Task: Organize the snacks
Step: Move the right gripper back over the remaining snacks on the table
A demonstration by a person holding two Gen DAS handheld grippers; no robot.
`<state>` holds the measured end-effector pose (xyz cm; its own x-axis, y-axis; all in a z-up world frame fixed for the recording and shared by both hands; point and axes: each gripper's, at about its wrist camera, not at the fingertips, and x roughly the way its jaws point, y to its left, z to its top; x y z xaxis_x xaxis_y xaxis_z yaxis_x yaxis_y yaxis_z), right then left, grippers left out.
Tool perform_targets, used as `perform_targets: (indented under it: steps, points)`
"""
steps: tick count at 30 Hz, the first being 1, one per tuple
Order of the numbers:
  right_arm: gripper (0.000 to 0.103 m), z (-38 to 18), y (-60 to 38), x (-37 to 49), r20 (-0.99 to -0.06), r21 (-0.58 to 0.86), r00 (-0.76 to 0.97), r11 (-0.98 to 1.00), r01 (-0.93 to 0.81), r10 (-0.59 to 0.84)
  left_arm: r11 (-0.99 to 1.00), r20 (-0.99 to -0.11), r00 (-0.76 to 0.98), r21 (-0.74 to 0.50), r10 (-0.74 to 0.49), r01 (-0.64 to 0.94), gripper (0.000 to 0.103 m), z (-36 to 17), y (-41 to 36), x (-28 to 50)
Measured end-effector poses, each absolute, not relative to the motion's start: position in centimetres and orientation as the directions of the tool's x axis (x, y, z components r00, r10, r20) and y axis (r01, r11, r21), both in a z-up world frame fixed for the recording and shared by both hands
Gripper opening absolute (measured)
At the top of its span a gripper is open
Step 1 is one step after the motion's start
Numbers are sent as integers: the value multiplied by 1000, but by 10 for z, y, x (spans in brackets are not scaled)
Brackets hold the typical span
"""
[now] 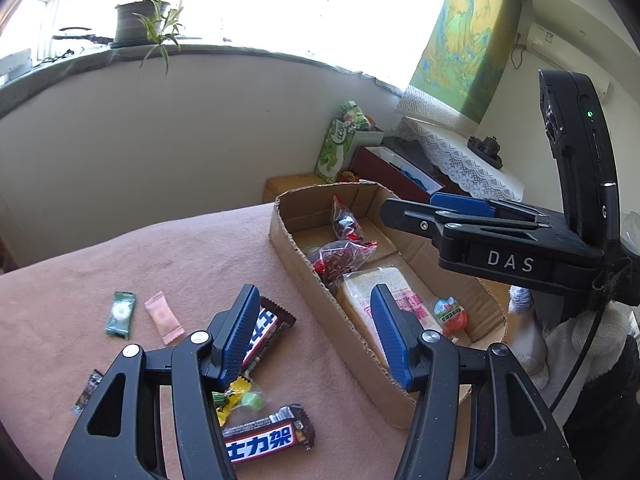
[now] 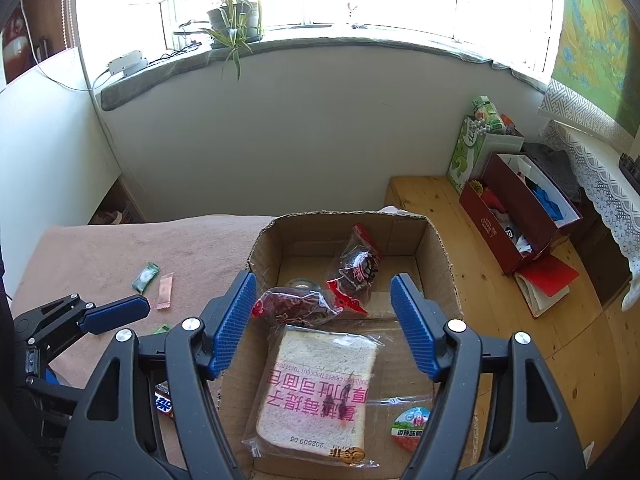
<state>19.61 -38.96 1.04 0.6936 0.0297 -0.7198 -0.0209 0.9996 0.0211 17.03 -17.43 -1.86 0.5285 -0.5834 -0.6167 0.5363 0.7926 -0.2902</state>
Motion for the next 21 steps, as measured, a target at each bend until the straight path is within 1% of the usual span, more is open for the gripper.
perform_targets:
  steps: [7, 12, 17, 21]
  points:
    - [72, 16, -353, 170, -708, 9, 704, 997, -79, 62, 838, -610, 586, -290, -534, 462, 57, -14, -125, 162]
    - [72, 13, -326, 153, -712, 24, 693, 990, -138, 113, 868, -619, 611, -299, -493, 397, 57, -19, -87, 159]
    - [72, 0, -302, 137, -726, 61, 663, 978, -202, 182, 891, -631, 630, -300, -453, 341, 57, -29, -54, 157]
    - [72, -17, -286, 129, -749, 79, 626, 967, -241, 217, 911, -658, 631, -283, -411, 299, 57, -42, -30, 157]
